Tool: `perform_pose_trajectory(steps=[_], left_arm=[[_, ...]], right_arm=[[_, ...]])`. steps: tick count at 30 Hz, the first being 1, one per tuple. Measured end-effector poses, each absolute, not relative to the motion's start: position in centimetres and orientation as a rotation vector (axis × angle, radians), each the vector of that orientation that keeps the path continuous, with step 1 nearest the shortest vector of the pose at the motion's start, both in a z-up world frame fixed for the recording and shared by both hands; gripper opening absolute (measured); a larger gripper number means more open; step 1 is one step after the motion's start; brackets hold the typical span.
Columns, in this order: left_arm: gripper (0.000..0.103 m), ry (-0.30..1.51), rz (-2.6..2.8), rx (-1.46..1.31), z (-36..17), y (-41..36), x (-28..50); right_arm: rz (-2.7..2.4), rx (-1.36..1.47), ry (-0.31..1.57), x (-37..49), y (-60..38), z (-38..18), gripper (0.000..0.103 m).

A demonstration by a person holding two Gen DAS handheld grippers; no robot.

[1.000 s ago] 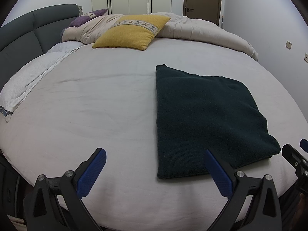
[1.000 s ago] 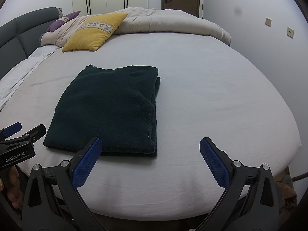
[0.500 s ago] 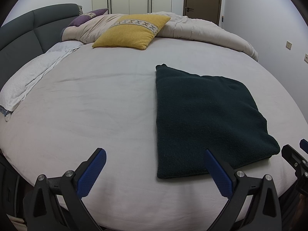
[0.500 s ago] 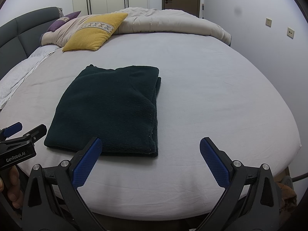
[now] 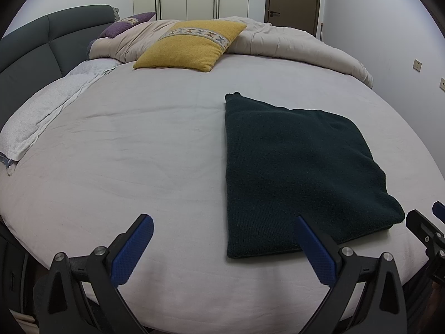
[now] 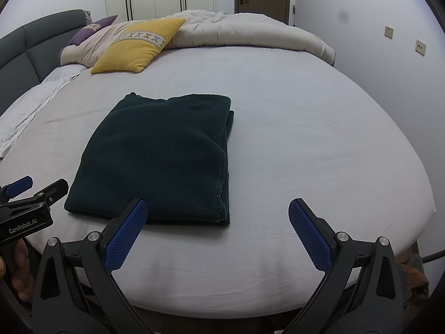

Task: Fold small clothes

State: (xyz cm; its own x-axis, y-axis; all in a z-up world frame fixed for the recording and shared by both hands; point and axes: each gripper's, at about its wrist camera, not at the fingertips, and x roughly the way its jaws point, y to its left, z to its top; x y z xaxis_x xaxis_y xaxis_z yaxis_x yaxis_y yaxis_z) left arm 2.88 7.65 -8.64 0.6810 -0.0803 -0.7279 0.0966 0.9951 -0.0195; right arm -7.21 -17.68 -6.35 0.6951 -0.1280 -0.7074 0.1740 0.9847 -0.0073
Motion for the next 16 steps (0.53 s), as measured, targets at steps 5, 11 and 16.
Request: perform_pose_trajectory(steps=[5,11,16], left_arm=[[0.103,0.816,-0.101,0.019,-8.76,7.62,2.77],[0.103,0.823,-0.1,0.012,-8.99,7.71,2.87],[0.103,0.813,-0.099,0.022,-8.88,7.57,2.81]], right_arm=[[-0.17,0.061,0.784,-7.22,-17.68,-6.34,0.103],[-0.17,0.063,0.785,-7.23,-17.67,-6.34,0.103],[-0.168,0.063,0.786,-7.27,-17.56,-6.38,0.103]])
